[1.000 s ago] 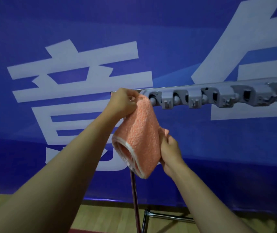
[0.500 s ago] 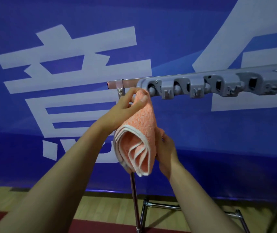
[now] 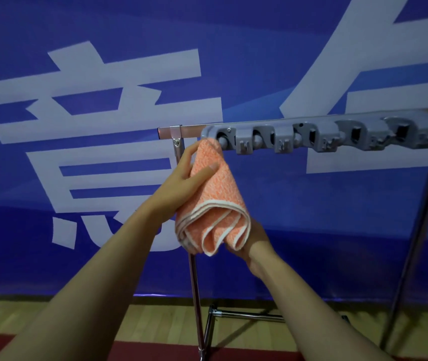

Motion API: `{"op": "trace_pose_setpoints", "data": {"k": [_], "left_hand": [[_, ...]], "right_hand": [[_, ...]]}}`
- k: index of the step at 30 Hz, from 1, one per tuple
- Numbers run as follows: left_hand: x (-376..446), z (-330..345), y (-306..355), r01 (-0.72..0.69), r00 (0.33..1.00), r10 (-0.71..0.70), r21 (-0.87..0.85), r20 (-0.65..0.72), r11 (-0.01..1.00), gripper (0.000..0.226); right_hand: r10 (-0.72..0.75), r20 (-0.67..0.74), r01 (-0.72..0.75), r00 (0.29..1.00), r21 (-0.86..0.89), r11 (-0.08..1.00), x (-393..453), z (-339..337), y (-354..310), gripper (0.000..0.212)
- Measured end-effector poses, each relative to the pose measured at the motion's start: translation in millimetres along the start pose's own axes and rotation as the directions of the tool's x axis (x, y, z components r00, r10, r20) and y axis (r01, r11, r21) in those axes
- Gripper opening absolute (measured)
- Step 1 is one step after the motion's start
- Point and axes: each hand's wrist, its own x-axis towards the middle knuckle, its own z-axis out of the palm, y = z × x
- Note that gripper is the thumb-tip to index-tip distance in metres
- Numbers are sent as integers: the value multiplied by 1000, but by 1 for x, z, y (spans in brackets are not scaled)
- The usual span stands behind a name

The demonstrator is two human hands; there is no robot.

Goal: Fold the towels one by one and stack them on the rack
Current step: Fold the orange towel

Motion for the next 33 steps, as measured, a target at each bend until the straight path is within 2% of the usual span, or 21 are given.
{"op": "trace_pose_setpoints", "data": {"k": [2,7,10,16,19,23,26,28,31,33], "left_hand": [[-3,-2,-4,-7,1000,6,-12,-24,1000,56],[-1,-7,-14,-29,998,28,-21,-53,999,48],[1,-8,-11,-52,997,55,41,-63,998,55],[12,-16,1,-106,989,124,202,-76,974,43],[18,-21,4,-115,988,133,214,-75,970,52],[23,-24,1,-87,993,105,271,-53,959,59],[23,-23,-2,-72,996,80,218,-27,973,51],[23,-24,-1,-82,996,85,176,-8,981,43],[27,-25,0,-99,994,104,233,-12,968,50],[28,-23,-1,-129,991,131,219,6,967,44]], "right_hand": [[-15,-11,13,1000,-119,993,-3,-13,14,21],[34,-46,-37,998,-68,997,-17,-41,35,19],[97,-58,-101,994,-66,993,-23,-55,56,21],[236,-140,-243,962,-34,969,-35,-78,98,17],[261,-175,-277,949,-72,958,-38,-89,113,20],[239,-13,-232,971,-298,926,-46,-86,120,20],[217,66,-163,974,-461,872,-53,-82,120,19],[219,83,-151,972,-495,856,-55,-83,120,19],[213,91,-134,973,-525,840,-56,-84,120,20],[234,111,-131,966,-571,810,-58,-82,121,19]]}}
